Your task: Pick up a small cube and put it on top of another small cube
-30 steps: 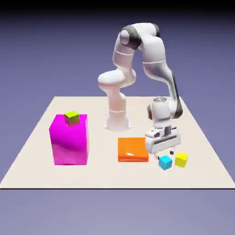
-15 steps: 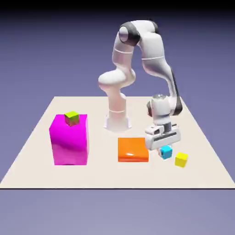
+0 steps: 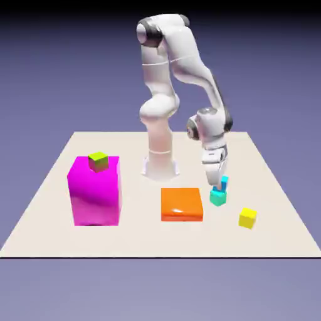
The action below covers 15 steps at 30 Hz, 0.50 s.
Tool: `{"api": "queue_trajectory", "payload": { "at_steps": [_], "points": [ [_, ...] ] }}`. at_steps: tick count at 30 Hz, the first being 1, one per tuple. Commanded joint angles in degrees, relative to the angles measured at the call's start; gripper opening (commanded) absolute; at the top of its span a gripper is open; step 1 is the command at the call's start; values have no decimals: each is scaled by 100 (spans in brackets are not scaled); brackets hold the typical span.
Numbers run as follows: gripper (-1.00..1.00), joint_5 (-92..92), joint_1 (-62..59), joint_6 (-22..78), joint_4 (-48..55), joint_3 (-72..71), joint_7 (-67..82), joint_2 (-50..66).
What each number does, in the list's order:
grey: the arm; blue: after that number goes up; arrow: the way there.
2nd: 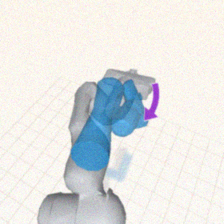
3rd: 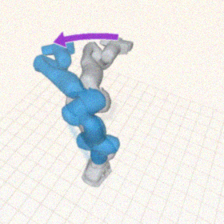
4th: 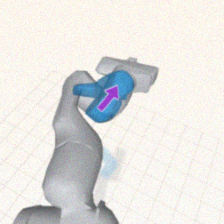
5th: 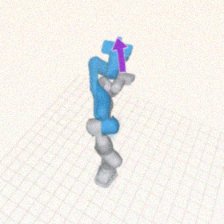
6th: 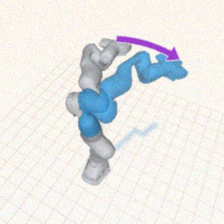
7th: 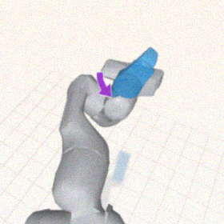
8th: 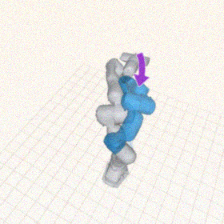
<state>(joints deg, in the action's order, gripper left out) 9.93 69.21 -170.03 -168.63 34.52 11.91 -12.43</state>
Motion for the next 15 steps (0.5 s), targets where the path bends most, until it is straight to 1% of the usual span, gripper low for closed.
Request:
{"api": "queue_trajectory", "payload": {
  "at_steps": [1, 6, 7, 15],
  "points": [
    [-100, -180, 173, 88, -101, 208, 207, -172],
    [-100, -1002, 952, 509, -557, 1148, 1133, -948],
    [-100, -1002, 952, 509, -557, 1148, 1133, -948],
    [-100, -905, 2612, 51, -481, 2733, 1229, -805]
  ]
}}
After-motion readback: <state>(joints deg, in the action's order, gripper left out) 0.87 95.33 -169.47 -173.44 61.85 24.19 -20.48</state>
